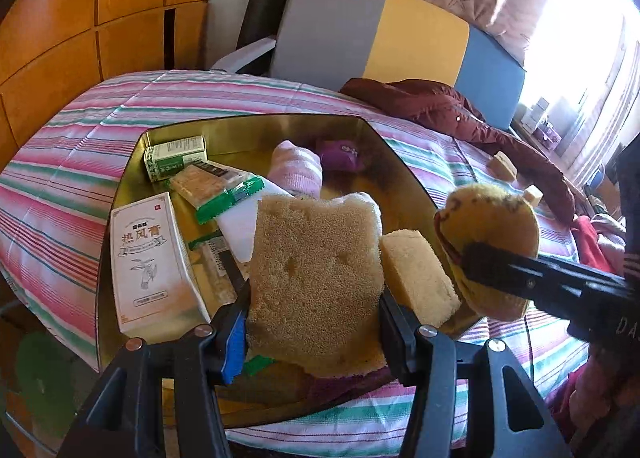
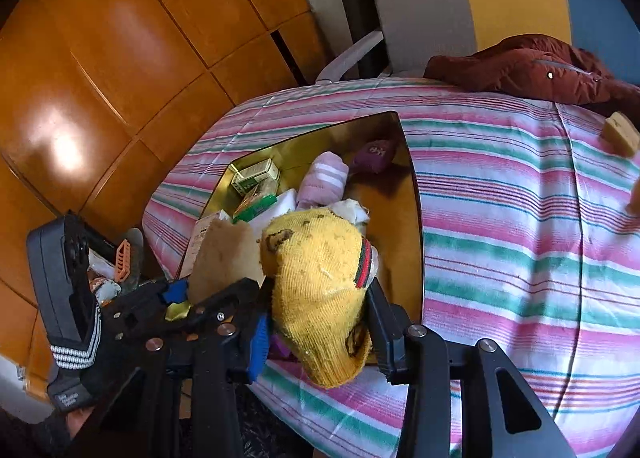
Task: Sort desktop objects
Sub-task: 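Carry the sock and tan sponge over the gold tray and release the sock from the right tool, then lower the tan sponge into the tray and open the left tool while the right tool moves toward the sponges, then grasp the yellow sponge block on the bed with the right tool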
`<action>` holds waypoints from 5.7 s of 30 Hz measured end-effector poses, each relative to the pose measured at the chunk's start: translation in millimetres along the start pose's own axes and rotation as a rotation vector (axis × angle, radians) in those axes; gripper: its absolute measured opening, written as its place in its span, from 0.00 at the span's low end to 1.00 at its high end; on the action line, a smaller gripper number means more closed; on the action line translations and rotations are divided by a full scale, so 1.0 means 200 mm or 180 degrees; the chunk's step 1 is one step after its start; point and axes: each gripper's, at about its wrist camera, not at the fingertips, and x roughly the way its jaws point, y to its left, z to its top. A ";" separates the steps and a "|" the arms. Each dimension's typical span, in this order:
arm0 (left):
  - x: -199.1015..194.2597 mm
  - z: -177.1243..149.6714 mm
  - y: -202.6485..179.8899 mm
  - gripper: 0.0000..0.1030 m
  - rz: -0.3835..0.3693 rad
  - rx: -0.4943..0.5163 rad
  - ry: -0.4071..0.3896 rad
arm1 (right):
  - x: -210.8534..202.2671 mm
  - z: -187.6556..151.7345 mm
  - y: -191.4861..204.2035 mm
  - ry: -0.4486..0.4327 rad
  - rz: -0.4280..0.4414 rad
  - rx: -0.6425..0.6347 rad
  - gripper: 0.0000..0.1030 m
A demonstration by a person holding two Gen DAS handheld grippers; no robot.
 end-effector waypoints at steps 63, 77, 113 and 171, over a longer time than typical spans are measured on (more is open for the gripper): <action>-0.13 -0.01 0.05 0.57 0.0436 -0.0109 -0.0345 | 0.03 0.04 -0.02 -0.0480 -0.0969 -0.0161 0.96; -0.19 0.01 -0.01 0.57 0.0457 0.0002 -0.0448 | -0.05 -0.03 -0.15 -0.0439 -0.1051 0.0038 0.96; -0.08 0.07 -0.54 0.57 -0.0252 0.0789 -0.0222 | -0.42 0.01 -0.87 -0.0415 -0.1457 0.0766 0.96; 0.19 0.33 -0.72 0.78 -0.0240 0.0688 -0.0070 | -0.27 0.32 -1.61 -0.0302 -0.1954 0.0196 1.00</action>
